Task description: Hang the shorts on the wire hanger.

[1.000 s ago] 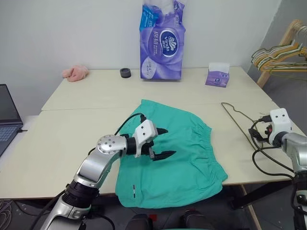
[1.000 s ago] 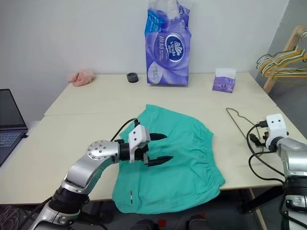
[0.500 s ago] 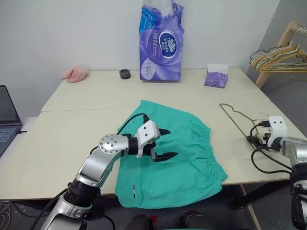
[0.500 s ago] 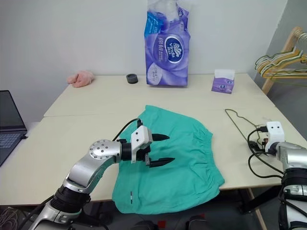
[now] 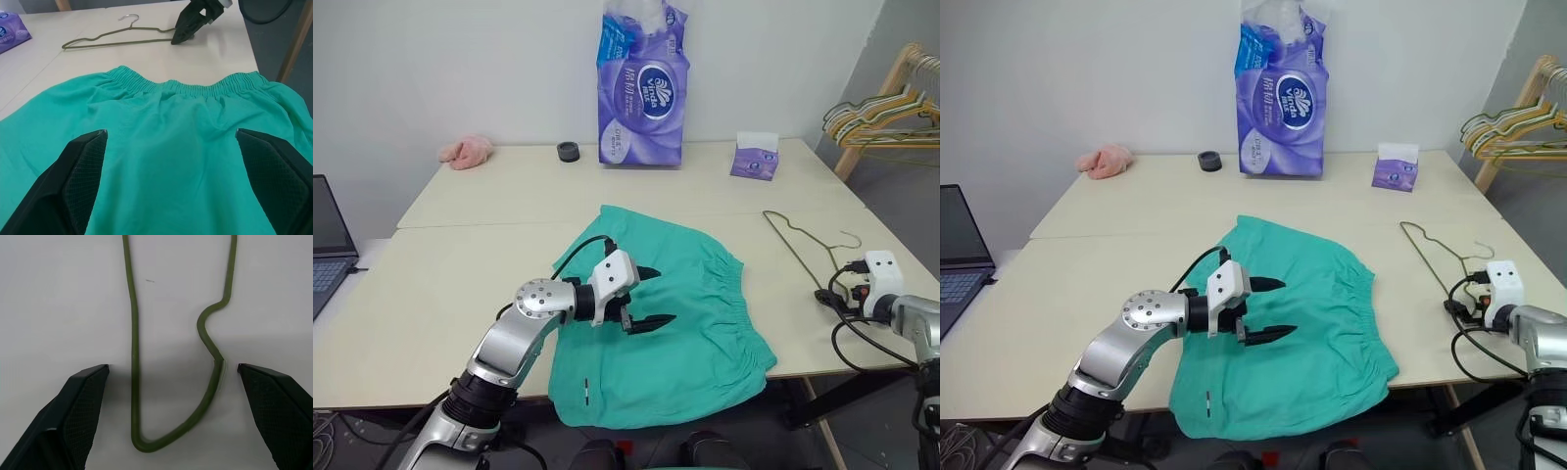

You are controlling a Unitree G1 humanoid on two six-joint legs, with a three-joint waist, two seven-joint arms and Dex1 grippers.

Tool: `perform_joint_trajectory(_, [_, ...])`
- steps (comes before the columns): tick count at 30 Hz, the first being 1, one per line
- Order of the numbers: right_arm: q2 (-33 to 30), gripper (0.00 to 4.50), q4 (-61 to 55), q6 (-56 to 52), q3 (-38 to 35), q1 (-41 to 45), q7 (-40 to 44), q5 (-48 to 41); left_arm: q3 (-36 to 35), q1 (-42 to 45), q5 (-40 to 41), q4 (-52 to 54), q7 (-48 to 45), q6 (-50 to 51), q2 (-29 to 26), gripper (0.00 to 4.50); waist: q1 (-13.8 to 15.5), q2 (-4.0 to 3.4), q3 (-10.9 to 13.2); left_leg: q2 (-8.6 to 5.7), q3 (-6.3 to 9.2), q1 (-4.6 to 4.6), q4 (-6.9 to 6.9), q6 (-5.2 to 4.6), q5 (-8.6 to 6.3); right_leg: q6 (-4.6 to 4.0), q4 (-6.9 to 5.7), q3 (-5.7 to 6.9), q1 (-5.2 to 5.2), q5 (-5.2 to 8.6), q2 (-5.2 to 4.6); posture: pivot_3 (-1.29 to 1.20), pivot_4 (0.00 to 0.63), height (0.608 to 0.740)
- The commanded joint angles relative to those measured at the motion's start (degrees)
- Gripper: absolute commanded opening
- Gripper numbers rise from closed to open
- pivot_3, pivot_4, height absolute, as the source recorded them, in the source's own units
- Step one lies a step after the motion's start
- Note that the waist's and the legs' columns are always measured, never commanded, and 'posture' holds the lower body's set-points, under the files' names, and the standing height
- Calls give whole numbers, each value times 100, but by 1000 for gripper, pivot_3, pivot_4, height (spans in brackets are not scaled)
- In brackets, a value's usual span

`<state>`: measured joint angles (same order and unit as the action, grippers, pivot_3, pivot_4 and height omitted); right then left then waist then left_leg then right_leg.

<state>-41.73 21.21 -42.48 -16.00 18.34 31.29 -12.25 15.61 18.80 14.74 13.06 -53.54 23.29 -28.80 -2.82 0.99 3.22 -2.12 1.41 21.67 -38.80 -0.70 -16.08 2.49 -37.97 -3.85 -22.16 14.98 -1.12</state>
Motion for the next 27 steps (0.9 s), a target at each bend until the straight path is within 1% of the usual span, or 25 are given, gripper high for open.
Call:
perform_joint_trajectory(1, [48, 4500, -367, -29, -498, 5, -292, -211, -34, 52, 51, 199, 10, -47, 38, 4453, -6, -1, -1, 0, 0, 0, 0, 0, 0, 0, 0, 0, 0, 0, 0, -69, 30, 740])
perform_joint_trajectory(6, [156, 4500, -239, 82, -605, -9, -514, -218, -12, 126, 46, 107, -7, -76, 75, 4453, -12, -1, -1, 1, -1, 0, 1, 0, 0, 0, 1, 0, 0, 0, 1, -77, 30, 740])
perform_joint_trajectory(11, [153, 4500, -5, 6, -290, 52, -503, -84, 13, 139, 25, 76, -44, -104, 88, 4453, -17, -5, 0, 0, -3, 0, 1, -1, -1, 1, 1, -1, 0, 1, 1, -77, 30, 740])
perform_joint_trajectory(15, [108, 4500, 574, -189, 29, 368, -492, 68, 40, 127, 2, 68, -58, -123, 105, 4453, -46, -5, -2, 0, -5, -2, 1, -1, -1, 1, 1, -4, 2, 1, 3, -77, 30, 740])
perform_joint_trajectory(18, [94, 3982, 849, -326, 316, 485, -313, 156, 58, 121, -19, 78, -58, -126, 133, 4500, -47, -4, -3, 2, -5, -3, 1, -2, -1, 1, 2, -3, 2, 1, 4, -77, 30, 740])
perform_joint_trajectory(22, [91, 2636, 1124, -284, 553, 518, -231, 274, 61, 120, -41, 82, -60, -134, 143, 4500, -44, 30, -26, 3, -3, -10, 2, -3, -2, 1, 5, -1, 10, 1, 5, -77, 30, 740])
perform_joint_trajectory(24, [115, 1985, 1176, -295, 603, 507, -229, 269, 55, 114, -47, 87, -54, -130, 145, 4500, -35, 44, -34, 3, 2, -24, 2, -4, -3, 1, 12, 4, 31, 1, 4, -77, 30, 740])
perform_joint_trajectory(27, [182, 1008, 1196, -168, 707, 408, -407, 376, 41, 88, -55, 105, -33, -119, 147, 4500, -25, 51, -45, 4, 7, -85, 8, -17, -14, 7, 45, 11, 105, 8, 2, -77, 30, 740])
